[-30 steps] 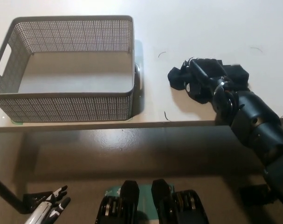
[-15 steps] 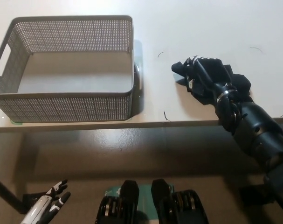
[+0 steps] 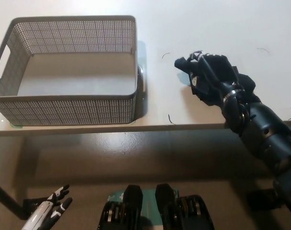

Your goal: Use the right hand to pick up the pencil case on the right hand side and put it into a grey container on the left side

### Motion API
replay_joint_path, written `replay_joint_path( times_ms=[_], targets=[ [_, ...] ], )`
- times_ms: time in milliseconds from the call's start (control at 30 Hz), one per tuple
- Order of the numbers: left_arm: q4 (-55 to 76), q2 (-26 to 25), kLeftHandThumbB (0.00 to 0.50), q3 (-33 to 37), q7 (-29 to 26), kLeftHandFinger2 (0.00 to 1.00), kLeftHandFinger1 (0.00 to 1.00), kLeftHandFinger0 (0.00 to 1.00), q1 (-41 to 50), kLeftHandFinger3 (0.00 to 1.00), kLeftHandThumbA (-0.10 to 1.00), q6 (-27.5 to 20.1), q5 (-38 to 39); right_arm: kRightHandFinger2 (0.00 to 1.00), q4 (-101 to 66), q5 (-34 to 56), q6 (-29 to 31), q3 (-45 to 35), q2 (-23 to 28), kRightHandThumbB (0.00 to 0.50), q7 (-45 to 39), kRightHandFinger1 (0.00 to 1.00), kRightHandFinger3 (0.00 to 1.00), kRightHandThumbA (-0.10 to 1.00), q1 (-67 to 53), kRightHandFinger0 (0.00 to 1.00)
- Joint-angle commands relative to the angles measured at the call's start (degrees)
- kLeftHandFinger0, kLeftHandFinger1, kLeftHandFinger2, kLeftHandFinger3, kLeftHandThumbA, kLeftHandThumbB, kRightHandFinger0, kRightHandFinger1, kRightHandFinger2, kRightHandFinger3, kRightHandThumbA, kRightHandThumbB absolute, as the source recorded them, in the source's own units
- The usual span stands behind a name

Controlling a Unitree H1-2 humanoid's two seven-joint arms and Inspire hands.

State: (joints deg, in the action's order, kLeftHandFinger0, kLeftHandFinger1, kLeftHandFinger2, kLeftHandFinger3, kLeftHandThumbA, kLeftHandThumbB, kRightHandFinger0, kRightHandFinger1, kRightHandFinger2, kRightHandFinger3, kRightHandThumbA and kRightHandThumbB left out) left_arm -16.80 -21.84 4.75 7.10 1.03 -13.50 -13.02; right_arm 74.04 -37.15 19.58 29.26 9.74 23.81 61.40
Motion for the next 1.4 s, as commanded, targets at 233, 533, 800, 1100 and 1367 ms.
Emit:
replay_joint_path(
  times_ms=[233, 533, 800, 1100, 1367],
  targets=[
    [0.4, -0.5, 0.28, -1.0, -0.9, 1.0, 1.0, 1.0, -0.1, 1.0, 1.0, -1.4, 0.2, 0.78, -13.5, -0.1, 1.0, -1.6, 1.0, 0.141, 0.1, 0.32, 0.77, -0.1, 6.7, 0.0],
    [0.2, -0.7, 0.283, -0.6, -0.8, 1.0, 1.0, 1.0, 0.4, 1.0, 1.0, -1.5, -0.4, 0.8, -27.0, -1.4, -3.5, -2.3, 0.1, 0.166, -4.2, 0.37, 0.85, -0.1, 7.2, 0.0],
    [0.9, -0.8, 0.287, -0.4, -0.1, 1.0, 1.0, 1.0, 0.9, 1.0, 1.0, 0.1, -0.5, 0.72, -38.3, -3.0, -7.5, -2.5, -2.4, 0.194, -8.5, 0.25, 0.62, -0.1, 6.6, 0.0],
    [1.1, -0.5, 0.31, 0.4, -0.3, 1.0, 1.0, 1.0, 0.9, 1.0, 1.0, 0.3, -1.6, 0.55, -38.8, -3.2, -6.7, -2.4, -7.8, 0.206, -9.8, 0.12, 0.4, -0.1, 9.3, 0.0],
    [1.6, -0.3, 0.198, 1.5, 0.7, 1.0, 1.0, 1.0, 0.2, 1.0, 1.0, 1.3, -2.3, 0.21, -32.8, -5.6, -7.3, -0.6, -12.7, 0.266, -8.0, 0.0, 0.18, -0.1, 13.1, 0.0]
  ],
)
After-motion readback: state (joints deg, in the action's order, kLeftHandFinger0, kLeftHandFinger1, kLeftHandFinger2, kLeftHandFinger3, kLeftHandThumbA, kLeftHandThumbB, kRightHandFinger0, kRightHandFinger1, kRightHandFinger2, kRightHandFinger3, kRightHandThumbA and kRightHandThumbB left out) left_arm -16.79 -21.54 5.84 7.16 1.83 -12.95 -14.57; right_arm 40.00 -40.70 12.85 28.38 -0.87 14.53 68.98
